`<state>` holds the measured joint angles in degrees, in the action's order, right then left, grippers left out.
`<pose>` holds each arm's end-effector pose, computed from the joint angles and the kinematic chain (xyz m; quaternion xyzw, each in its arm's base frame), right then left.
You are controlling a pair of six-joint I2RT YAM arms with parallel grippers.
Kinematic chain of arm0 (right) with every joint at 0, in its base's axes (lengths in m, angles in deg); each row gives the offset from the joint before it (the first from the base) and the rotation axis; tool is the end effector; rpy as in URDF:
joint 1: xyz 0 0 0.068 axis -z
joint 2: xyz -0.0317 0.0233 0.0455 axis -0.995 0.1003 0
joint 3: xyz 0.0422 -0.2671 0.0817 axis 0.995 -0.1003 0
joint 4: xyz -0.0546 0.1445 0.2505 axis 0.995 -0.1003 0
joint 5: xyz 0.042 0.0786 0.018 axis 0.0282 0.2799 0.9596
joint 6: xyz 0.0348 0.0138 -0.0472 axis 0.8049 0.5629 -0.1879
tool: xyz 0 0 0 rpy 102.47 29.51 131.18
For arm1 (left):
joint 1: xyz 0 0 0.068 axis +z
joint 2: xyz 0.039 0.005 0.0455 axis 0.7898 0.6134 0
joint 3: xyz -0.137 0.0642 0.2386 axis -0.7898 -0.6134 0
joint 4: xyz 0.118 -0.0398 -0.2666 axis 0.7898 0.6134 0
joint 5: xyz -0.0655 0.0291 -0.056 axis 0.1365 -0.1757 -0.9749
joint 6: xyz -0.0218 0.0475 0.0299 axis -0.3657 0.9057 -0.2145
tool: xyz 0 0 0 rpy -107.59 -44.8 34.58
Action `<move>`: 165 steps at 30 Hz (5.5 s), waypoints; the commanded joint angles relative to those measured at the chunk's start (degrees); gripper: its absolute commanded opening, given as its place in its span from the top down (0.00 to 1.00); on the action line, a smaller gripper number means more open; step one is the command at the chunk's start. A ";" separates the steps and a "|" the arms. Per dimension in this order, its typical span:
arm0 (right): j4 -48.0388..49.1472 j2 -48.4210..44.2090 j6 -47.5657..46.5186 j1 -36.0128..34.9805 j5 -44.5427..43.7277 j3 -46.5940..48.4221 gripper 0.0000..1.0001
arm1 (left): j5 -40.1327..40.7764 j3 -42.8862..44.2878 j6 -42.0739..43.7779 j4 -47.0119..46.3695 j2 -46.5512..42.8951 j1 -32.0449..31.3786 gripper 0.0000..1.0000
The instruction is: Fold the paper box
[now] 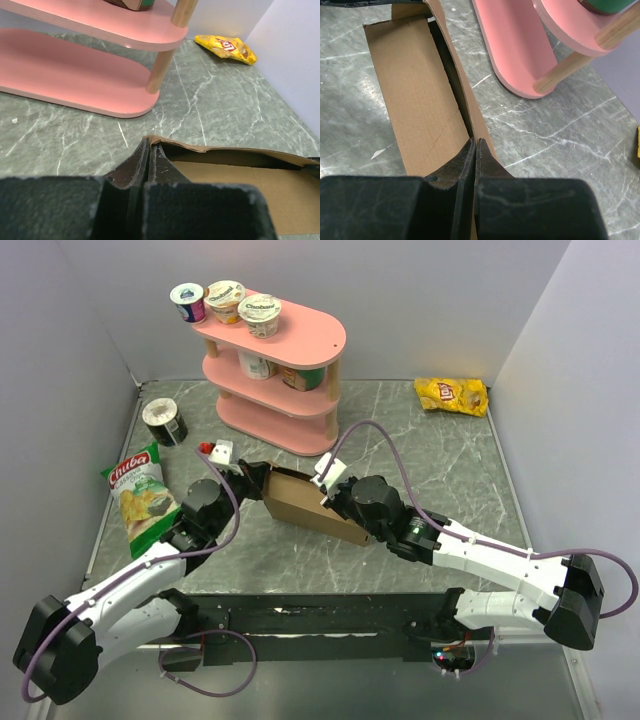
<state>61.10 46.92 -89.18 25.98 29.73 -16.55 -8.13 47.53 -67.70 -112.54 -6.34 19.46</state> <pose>0.1683 0.2454 0.3111 -0.4159 0.6922 0.0814 0.5841 0.2172 -0.1327 0.2610 0.0315 0.7109 -0.2726 0.6476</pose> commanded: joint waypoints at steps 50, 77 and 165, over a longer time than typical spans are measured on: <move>-4.99 1.38 2.56 0.43 1.23 -2.61 1.00 | -0.13 14.04 1.48 22.70 6.07 -1.57 0.65; -6.67 1.65 4.05 0.60 1.06 -2.25 1.00 | -7.51 12.73 -1.15 18.83 5.99 2.91 0.99; -10.71 -10.83 64.61 15.19 18.55 2.50 0.00 | 2.63 17.91 -13.21 33.44 -4.38 -1.75 0.04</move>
<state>51.27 37.69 -27.79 40.45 51.61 -13.40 1.92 62.15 -86.65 -76.61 -8.35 14.28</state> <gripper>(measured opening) 0.994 0.987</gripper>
